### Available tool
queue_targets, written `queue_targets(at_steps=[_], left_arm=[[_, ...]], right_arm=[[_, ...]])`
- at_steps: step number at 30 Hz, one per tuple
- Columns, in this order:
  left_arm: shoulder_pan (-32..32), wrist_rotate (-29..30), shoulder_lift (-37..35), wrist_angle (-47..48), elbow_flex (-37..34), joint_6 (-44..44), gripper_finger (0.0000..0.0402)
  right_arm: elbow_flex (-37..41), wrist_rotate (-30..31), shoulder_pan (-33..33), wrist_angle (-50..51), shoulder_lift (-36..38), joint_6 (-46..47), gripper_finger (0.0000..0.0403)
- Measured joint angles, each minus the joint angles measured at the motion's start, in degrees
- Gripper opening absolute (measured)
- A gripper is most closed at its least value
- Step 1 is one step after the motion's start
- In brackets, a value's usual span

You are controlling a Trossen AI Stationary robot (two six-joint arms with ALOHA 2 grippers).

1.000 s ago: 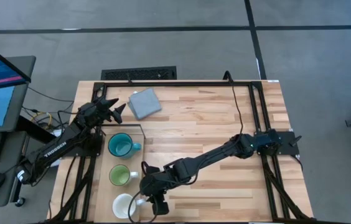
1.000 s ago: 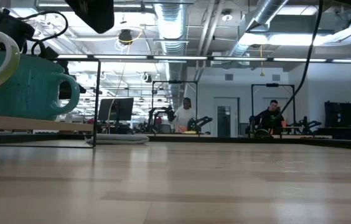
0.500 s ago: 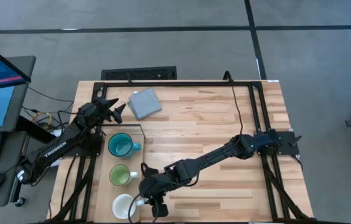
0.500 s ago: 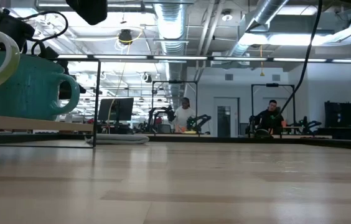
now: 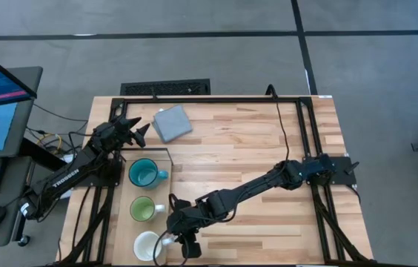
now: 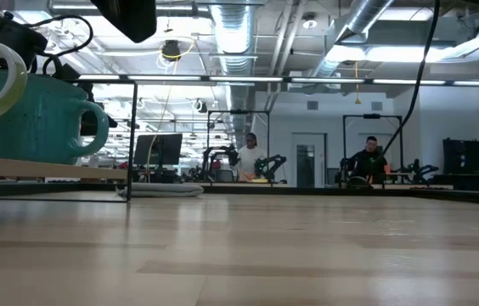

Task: Stack small to large cups/mugs on shelf
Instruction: Put the blue mug on the shelf

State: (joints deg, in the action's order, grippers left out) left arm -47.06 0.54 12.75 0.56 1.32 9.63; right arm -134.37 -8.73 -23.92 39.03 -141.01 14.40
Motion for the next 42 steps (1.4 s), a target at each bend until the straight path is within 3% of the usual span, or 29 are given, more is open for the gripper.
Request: queue_targets(at_steps=[14, 35, 42], left_arm=[[0.0, 0.1, 0.0, 0.0, 0.0, 0.0, 0.0261], [0.0, 0.1, 0.0, 0.0, 0.0, 0.0, 0.0261], [0.0, 0.1, 0.0, 0.0, 0.0, 0.0, 0.0261]], right_arm=[[0.0, 1.4, 0.5, 2.8, 0.0, -0.9, 0.0131], [0.0, 1.0, 0.6, -2.5, 0.0, -2.0, 0.0131], [0.0, 1.2, 0.6, 2.0, 0.0, 0.5, 0.0131]])
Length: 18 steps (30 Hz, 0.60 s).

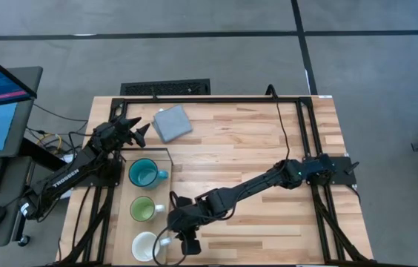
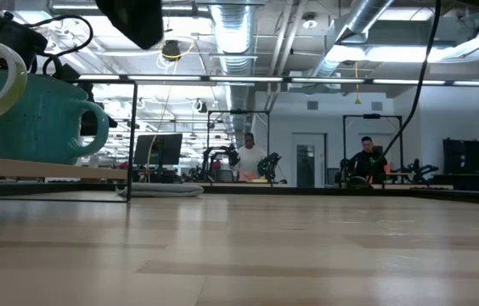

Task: Stack small to large cups/mugs on shelf
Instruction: Put the blue mug on the shelf

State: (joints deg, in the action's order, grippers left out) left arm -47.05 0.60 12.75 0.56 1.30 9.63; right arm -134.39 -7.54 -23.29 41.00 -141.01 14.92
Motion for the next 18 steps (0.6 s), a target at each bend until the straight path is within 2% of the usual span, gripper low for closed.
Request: queue_targets(at_steps=[4, 10, 18], left_arm=[[0.0, -0.3, 0.0, 0.0, 0.0, 0.2, 0.0261], [0.0, -4.7, 0.0, -0.7, 0.0, 3.0, 0.0261], [0.0, -8.9, 0.0, -1.3, 0.0, 6.9, 0.0261]], right_arm=[[0.0, -0.5, 0.8, 3.6, 0.0, 3.5, 0.0131], [0.0, -9.9, 1.6, 2.8, 0.0, 6.5, 0.0131], [0.0, -10.1, 0.9, -2.3, 0.0, 7.6, 0.0131]])
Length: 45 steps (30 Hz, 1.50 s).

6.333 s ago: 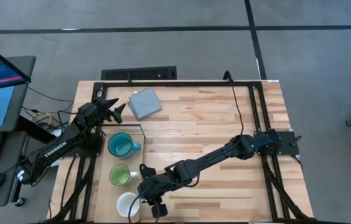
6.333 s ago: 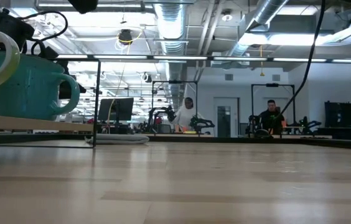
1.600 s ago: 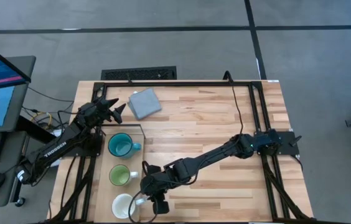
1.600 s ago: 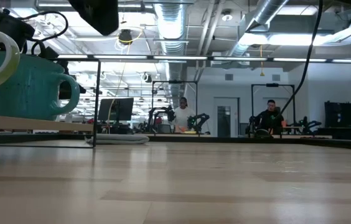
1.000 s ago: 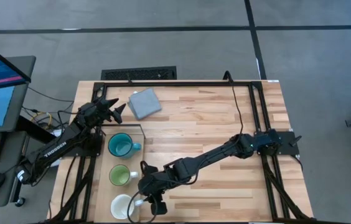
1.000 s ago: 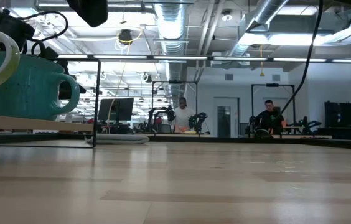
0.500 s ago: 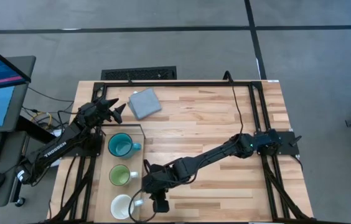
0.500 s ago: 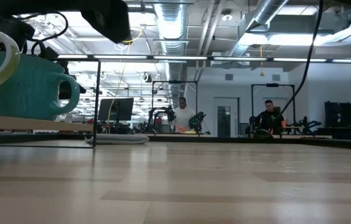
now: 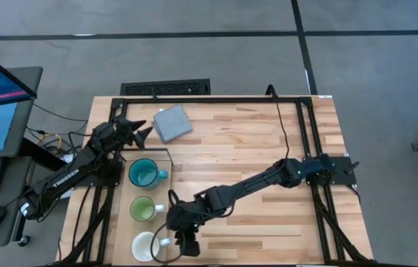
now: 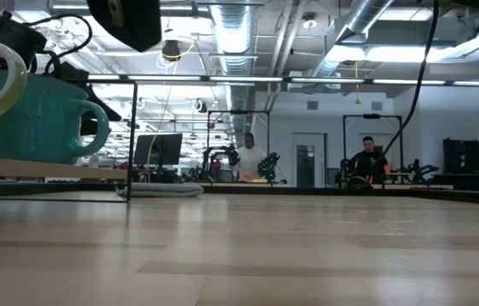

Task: Stack small to large cups/mugs on shelf
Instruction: Put the blue mug on the shelf

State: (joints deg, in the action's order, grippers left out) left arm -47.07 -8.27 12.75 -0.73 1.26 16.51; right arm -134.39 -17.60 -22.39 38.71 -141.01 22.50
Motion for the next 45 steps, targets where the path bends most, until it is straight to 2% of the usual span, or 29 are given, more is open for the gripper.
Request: queue_targets(at_steps=[13, 21, 27, 31, 36, 41, 45], left_arm=[[-0.1, -3.8, 0.0, 0.8, 1.0, 1.5, 0.0261], [0.1, -3.3, -0.1, -1.8, 3.8, -0.3, 0.0261], [0.1, 3.7, -0.1, -8.6, 7.3, -6.8, 0.0261], [0.0, 6.2, 0.0, -10.6, 11.2, -8.3, 0.0261], [0.0, 5.6, 0.0, -10.8, 18.9, -6.3, 0.0261], [0.0, -2.8, 0.0, -8.2, 29.5, -2.1, 0.0261], [0.0, -8.6, 0.0, 4.1, 40.3, -1.8, 0.0261]], right_arm=[[0.0, 11.1, 3.9, 2.1, 0.2, 1.5, 0.0131], [0.0, 18.9, 7.0, 12.2, 2.3, 1.1, 0.0131], [0.0, 20.9, 9.4, 15.3, 3.7, -3.4, 0.0131], [0.0, 20.7, 10.7, 16.0, 4.3, -8.4, 0.0131], [0.0, 22.1, 13.1, 22.1, 4.6, -13.6, 0.0131], [0.2, 28.4, 15.7, 26.3, 7.4, -17.8, 0.0131], [0.0, 28.3, 17.8, 23.0, 12.1, -21.5, 0.0131]])
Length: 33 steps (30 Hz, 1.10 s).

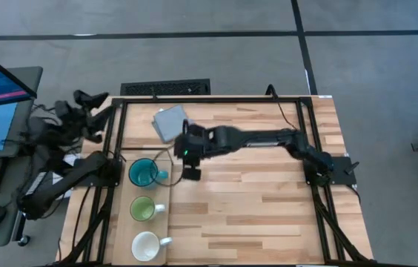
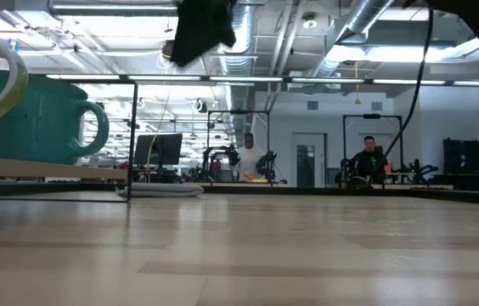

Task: Stack small to large cups/mugs on shelf
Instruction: Put the blue mug on the shelf

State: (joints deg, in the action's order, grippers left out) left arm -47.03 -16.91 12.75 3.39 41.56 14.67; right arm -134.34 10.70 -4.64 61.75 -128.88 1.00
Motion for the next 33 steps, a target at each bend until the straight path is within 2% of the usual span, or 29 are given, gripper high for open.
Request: queue_targets(at_steps=[6, 10, 13, 17, 20, 27, 33], left_arm=[[0.0, -0.9, 0.7, 22.8, 14.5, -0.7, 0.0261], [-0.2, -3.1, 0.7, 33.8, 19.6, -1.7, 0.0261], [-0.5, -9.0, 0.7, 37.7, 20.7, -0.8, 0.0261], [-2.2, -18.9, 0.8, 40.0, 21.0, 1.0, 0.0261], [-4.5, -23.8, 0.8, 39.6, 21.0, 0.9, 0.0261], [-9.7, -28.5, 0.8, 40.8, 21.0, -2.6, 0.0255], [-14.5, -34.4, 0.7, 45.6, 21.0, -3.6, 0.0238]], right_arm=[[-0.1, -0.5, 1.9, -8.3, 8.4, -7.6, 0.0131], [-0.1, -5.4, 4.2, -12.1, 13.0, -9.6, 0.0131], [-0.1, -10.3, 6.2, -13.2, 14.6, -9.9, 0.0131], [3.4, -12.8, 8.2, -17.7, 16.2, -9.2, 0.0131], [8.9, -14.3, 9.4, -24.5, 18.0, -8.1, 0.0131], [27.3, -15.8, 9.0, -41.3, 27.9, -7.5, 0.0131], [48.3, -10.8, 7.7, -55.1, 41.8, -3.9, 0.0131]])
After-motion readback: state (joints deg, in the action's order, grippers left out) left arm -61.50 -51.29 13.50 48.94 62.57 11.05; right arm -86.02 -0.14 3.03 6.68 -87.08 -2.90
